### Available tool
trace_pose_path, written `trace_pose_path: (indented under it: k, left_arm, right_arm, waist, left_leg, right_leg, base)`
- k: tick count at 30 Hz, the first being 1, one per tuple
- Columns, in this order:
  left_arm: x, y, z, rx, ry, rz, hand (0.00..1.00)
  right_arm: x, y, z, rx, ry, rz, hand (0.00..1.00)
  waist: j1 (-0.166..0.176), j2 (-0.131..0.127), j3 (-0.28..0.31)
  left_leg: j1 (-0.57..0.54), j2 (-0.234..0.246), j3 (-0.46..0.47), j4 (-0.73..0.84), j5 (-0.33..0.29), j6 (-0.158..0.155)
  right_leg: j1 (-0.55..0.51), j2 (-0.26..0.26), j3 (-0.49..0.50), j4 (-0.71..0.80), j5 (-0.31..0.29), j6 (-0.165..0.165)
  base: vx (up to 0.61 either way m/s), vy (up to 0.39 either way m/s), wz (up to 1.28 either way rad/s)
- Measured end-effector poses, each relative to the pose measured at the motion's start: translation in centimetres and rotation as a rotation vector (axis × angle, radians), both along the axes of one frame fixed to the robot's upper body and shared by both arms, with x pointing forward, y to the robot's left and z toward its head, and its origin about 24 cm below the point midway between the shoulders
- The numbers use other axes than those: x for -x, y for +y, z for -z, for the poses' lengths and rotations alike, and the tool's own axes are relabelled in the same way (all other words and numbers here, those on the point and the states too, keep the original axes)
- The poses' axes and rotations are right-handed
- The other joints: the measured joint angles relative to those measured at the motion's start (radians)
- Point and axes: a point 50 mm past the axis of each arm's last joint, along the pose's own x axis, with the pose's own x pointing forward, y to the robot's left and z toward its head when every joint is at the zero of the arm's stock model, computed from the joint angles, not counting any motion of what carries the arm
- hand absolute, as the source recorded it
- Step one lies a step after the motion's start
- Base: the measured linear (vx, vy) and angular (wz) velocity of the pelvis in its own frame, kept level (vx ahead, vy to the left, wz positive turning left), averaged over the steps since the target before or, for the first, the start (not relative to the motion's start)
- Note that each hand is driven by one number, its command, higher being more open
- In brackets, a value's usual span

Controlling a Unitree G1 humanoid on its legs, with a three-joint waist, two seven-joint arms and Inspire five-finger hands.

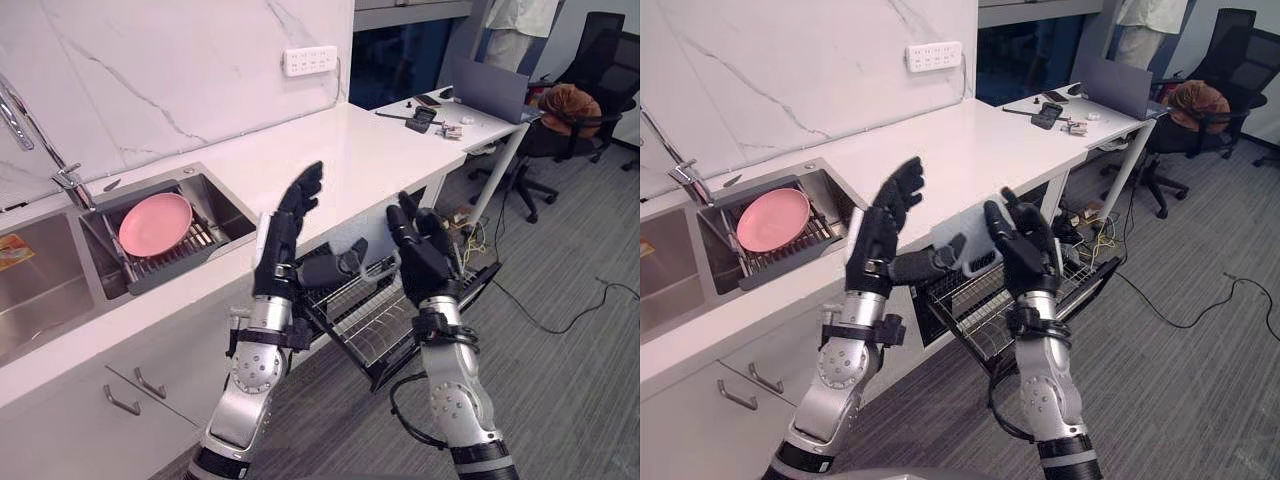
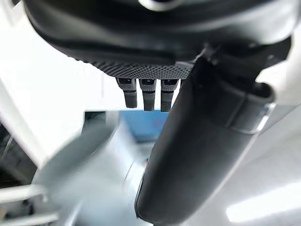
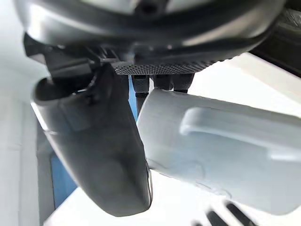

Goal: Walk over to the sink, pick up the cup, carry it to the dishwasher, place the cup inside the dishwasher, then close the dishwasher door

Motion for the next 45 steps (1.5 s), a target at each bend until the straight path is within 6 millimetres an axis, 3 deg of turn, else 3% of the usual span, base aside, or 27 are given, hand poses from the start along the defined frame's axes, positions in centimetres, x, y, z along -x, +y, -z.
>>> trace_pose_path:
  k: [4, 13, 22, 27, 31, 42, 45]
  left_arm:
    - [-0.1, 0.8, -0.1, 0.025, -0.004, -0.028, 0.90]
    - [0.0, 0.7, 0.3, 0.068, 0.026, 0.018, 0.90]
    - [1.4, 1.6, 2.8, 0.129, 0.146, 0.026, 0.90]
    - [3.3, 2.9, 5.4, 0.233, 0.277, 0.006, 0.90]
    - [4.9, 3.4, 8.7, 0.281, 0.427, 0.033, 0.90]
    - [9.4, 4.0, 18.7, 0.146, 0.896, 0.007, 0.90]
    - [10.4, 4.6, 20.3, 0.116, 0.978, -0.028, 0.90]
  right_arm:
    - [0.1, -1.0, 0.0, 0.011, 0.002, 0.051, 0.30]
    - [0.1, -1.1, -0.3, 0.041, -0.010, 0.066, 0.30]
    - [0.3, -3.2, -0.5, 0.106, -0.012, 0.163, 0.30]
    - [1.6, -5.3, -0.4, 0.182, 0.002, 0.268, 0.30]
    - [2.6, -6.7, 0.2, 0.275, 0.048, 0.337, 0.30]
    - [3.2, -6.7, 1.0, 0.431, 0.107, 0.349, 0.30]
    - [3.2, -6.8, 1.5, 0.441, 0.131, 0.351, 0.30]
  waist:
    - [-0.002, 0.001, 0.002]
    - [-0.001, 0.004, 0.030]
    - [-0.001, 0.014, 0.040]
    - [0.000, 0.025, 0.047]
    - [0.001, 0.025, 0.047]
    - [0.007, 0.025, 0.048]
    - [0.012, 0.023, 0.050]
  left_leg:
    - [0.001, 0.000, 0.001, 0.000, -0.002, -0.001]
    - [0.002, 0.000, 0.001, 0.001, -0.003, -0.001]
    - [0.002, -0.001, 0.000, 0.000, -0.004, 0.000]
    - [0.001, 0.000, -0.002, -0.002, -0.004, 0.000]
    - [0.002, 0.000, -0.004, -0.003, -0.004, 0.000]
    - [0.000, 0.000, -0.016, -0.004, -0.003, 0.000]
    - [-0.002, 0.000, -0.019, -0.004, -0.003, 0.000]
  right_leg:
    - [0.005, 0.000, 0.000, -0.008, 0.003, 0.001]
    - [0.008, 0.000, 0.000, -0.009, 0.003, 0.001]
    - [0.010, -0.001, -0.001, -0.011, 0.003, 0.001]
    - [0.010, 0.000, -0.003, -0.013, 0.003, 0.001]
    - [0.013, -0.001, -0.006, -0.015, 0.003, 0.001]
    - [0.019, -0.002, -0.021, -0.015, 0.001, 0.004]
    - [0.019, -0.002, -0.023, -0.016, 0.000, 0.004]
  base:
    - [0.00, 0.000, 0.00]
    - [0.00, 0.000, 0.00]
    - [0.00, 0.000, 0.00]
    - [0.00, 0.000, 0.00]
    - [0.00, 0.000, 0.01]
    - [0.00, 0.000, 0.03]
    - [0.00, 0.000, 0.02]
